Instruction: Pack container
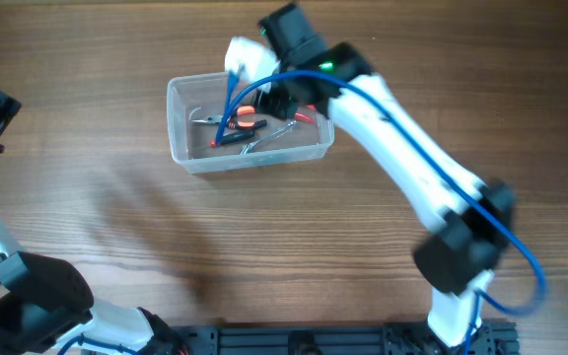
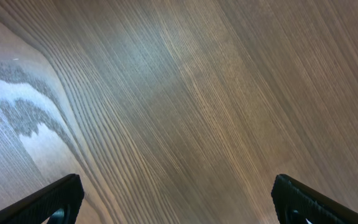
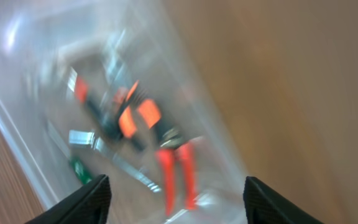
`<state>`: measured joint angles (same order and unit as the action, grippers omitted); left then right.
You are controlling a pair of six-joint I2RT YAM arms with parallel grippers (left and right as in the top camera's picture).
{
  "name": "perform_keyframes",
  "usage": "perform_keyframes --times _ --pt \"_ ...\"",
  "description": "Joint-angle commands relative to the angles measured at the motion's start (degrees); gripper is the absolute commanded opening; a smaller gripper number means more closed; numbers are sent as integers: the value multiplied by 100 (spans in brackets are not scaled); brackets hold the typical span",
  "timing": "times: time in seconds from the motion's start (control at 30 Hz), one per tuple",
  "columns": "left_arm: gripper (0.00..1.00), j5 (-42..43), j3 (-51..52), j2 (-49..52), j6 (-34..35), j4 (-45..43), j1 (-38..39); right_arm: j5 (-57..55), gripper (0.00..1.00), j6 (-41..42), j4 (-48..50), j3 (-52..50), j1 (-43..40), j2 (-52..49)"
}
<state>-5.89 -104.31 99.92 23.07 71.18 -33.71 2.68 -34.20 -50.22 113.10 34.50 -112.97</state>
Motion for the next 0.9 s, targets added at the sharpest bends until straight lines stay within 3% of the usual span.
perform_keyframes --times 0.0,0.13,0.23,0.27,0.33,0.7,0.87 --pt "100 50 22 17 52 0 -22 -518 77 1871 20 584 -168 1587" --pt "100 50 22 17 52 0 -22 -1172 75 2638 -326 588 -654 2529" --pt "100 50 22 17 52 0 -22 -1408 77 2677 -717 588 -955 2881" --pt "100 50 22 17 52 0 -22 -1482 80 2677 -820 588 -1016 2968" --pt "100 50 22 17 52 0 -22 -1526 100 2660 -946 588 -1091 3104" --pt "100 50 22 17 52 0 -22 -1276 100 2682 -2444 570 -1095 3248" --pt "100 50 22 17 52 0 -22 -1276 100 2677 -2577 570 -1095 3241"
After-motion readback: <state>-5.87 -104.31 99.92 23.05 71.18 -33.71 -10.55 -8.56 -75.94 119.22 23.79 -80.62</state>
